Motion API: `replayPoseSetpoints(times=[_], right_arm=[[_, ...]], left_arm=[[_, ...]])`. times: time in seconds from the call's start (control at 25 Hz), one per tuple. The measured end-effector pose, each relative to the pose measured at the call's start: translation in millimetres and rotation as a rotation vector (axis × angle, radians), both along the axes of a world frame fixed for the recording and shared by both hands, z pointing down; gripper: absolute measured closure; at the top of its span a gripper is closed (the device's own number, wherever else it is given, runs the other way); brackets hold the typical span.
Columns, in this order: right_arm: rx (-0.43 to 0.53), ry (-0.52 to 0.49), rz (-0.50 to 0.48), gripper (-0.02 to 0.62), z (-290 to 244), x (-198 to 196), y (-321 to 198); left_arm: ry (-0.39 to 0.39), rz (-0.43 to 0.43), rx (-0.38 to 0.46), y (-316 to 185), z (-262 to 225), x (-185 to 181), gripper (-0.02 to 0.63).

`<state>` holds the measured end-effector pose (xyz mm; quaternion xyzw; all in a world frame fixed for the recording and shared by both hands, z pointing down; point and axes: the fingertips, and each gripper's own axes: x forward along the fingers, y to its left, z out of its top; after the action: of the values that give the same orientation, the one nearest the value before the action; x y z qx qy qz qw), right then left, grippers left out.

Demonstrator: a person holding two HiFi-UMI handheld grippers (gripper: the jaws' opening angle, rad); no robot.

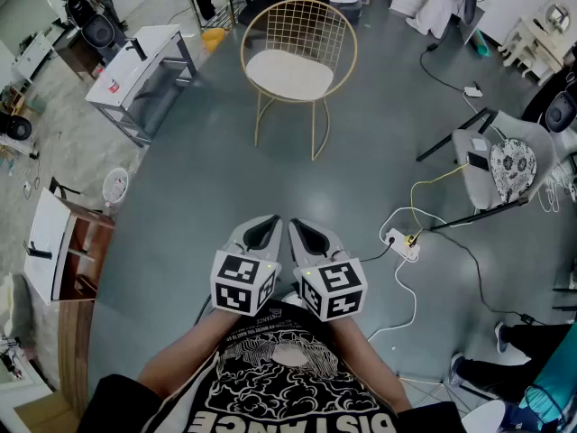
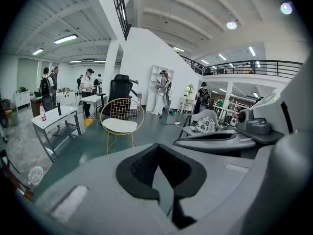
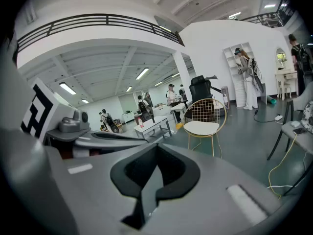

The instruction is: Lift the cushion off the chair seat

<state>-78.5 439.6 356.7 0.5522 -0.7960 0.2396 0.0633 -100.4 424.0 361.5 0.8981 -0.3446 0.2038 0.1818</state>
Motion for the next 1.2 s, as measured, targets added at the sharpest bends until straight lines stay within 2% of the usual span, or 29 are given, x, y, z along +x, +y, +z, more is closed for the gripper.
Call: replayPoseSetpoints(times=[0.28,0.52,0.84,1.2], right_arm=[[-0.020,-0.007,0.003,0.595,8,0,-1],[-0.045,0.026,-0.019,0.595,14,1,-22],[-0.064,0.044,0.016,0.595,9,6,-77],[-0.100,0.053,0.070,0.595,6,-9,-151]], left_arm=[[0.007,-0.017,-0.007,-1,2,-3,0.617],[0.026,-0.017,-0.036,-21,9,-1,0.617],[0.061,0.026,-0.062,-80,7,10,0.617],[0.072,0.081,-0.092,-155,3,-2,0.617]])
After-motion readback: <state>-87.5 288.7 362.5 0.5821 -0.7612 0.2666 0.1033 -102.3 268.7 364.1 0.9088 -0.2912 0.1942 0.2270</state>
